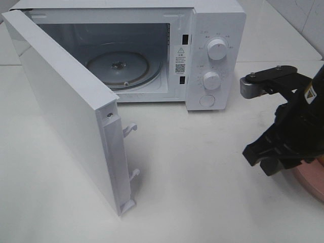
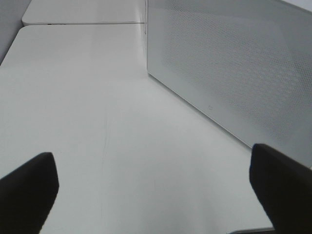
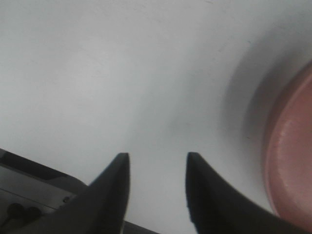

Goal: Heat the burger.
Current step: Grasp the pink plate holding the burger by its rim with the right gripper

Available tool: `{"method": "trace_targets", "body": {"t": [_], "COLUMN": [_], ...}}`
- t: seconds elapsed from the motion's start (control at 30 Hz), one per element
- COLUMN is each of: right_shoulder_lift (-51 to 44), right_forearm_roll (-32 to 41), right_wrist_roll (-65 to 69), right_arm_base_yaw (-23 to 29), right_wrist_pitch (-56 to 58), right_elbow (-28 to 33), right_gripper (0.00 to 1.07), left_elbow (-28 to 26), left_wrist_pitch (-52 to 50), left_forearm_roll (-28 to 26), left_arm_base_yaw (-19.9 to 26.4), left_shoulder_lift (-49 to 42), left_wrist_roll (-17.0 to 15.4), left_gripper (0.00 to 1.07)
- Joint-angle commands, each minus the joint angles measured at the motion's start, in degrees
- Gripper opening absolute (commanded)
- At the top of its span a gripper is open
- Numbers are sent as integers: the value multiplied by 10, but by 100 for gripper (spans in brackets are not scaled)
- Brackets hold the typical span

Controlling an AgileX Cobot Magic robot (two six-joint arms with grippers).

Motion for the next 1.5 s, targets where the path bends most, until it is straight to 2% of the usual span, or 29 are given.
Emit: {"method": "trace_targets", "body": {"t": [0.03, 0.07, 0.1, 0.13, 0.7, 1.17, 1.37, 1.5], "right_shoulder_lift": [-4, -4, -4, -4, 10, 121, 158, 177], "right_forearm_roll": [-44, -44, -52, -61, -68, -68, -89, -103], "right_wrist_roll": [-6, -6, -6, -7, -35, -38, -30, -19], "right_arm_base_yaw": [-32, -32, -40, -51, -164, -166, -166, -184], "right_wrist_pitch": [28, 28, 29, 28, -28, -104, -141, -163], "right_elbow": [-2, -2, -2, -2, 36, 36, 36, 36], "right_gripper": [81, 81, 89, 103, 99, 96, 94, 93], "left_elbow": [-1, -1, -1, -1, -1, -1, -1, -1], "left_wrist_pitch": [-2, -2, -2, -2, -2, -2, -2, -2], "left_forearm_roll": [1, 1, 1, 1, 1, 1, 1, 1], "left_arm_base_yaw": [2, 2, 2, 2, 2, 2, 2, 2], "left_shoulder_lift": [-9, -9, -9, -9, -9, -9, -9, -9], "left_wrist_roll": [-1, -1, -1, -1, -1, -1, -1, -1], "left_gripper": [100, 100, 100, 100, 100, 100, 100, 100]}}
